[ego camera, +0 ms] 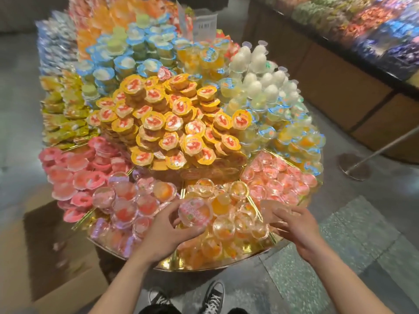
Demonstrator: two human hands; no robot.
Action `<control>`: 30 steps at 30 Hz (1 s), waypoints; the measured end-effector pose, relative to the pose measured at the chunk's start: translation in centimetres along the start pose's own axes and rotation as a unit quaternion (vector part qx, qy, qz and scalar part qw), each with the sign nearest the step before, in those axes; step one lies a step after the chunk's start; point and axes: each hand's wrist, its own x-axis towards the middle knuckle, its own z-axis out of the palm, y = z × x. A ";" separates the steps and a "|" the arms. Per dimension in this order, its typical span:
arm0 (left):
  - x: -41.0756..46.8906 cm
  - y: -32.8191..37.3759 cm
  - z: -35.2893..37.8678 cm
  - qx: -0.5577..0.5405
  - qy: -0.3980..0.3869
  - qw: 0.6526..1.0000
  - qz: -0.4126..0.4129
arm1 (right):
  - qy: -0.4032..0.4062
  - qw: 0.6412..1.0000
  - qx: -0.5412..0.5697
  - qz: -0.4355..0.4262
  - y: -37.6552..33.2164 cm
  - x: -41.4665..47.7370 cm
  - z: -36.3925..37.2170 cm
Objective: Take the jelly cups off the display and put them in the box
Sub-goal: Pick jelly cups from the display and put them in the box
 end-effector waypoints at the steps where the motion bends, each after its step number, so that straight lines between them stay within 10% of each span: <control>1: 0.0 0.1 0.2 0.004 0.005 1.000 0.004 | 0.014 1.000 -0.017 -0.013 0.0 0.3 0.1; 14: -1.0 -0.8 1.4 0.038 0.034 0.999 -0.002 | -0.061 0.845 -0.489 -0.208 3.5 3.7 3.7; 30: -1.6 -2.9 3.4 0.038 0.057 0.995 -0.068 | -0.103 0.798 -0.516 -0.293 5.6 7.0 4.9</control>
